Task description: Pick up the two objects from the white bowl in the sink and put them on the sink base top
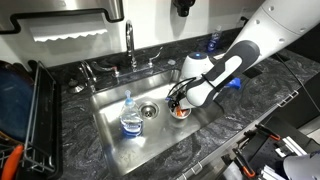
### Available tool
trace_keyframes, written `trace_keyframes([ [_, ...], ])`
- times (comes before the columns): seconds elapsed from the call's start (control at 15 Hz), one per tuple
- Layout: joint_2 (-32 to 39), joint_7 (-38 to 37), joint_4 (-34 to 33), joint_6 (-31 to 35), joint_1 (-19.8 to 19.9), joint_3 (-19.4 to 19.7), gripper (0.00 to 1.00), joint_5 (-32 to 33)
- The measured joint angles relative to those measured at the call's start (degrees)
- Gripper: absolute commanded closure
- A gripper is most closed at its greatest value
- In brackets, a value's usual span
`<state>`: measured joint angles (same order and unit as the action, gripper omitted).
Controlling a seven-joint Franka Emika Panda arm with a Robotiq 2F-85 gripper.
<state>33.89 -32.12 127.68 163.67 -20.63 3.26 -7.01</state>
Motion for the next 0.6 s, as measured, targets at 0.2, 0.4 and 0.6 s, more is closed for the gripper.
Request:
trace_keyframes([
  [0.2, 1.3, 0.0, -1.0, 0.1, -0.5, 1.0, 0.63, 0.0],
  [0.4, 2.1, 0.0, -1.6, 0.1, -0.7, 1.8, 0.83, 0.0],
  [0.6, 2.3, 0.0, -2.2, 0.1, -1.2, 2.4, 0.99, 0.0],
])
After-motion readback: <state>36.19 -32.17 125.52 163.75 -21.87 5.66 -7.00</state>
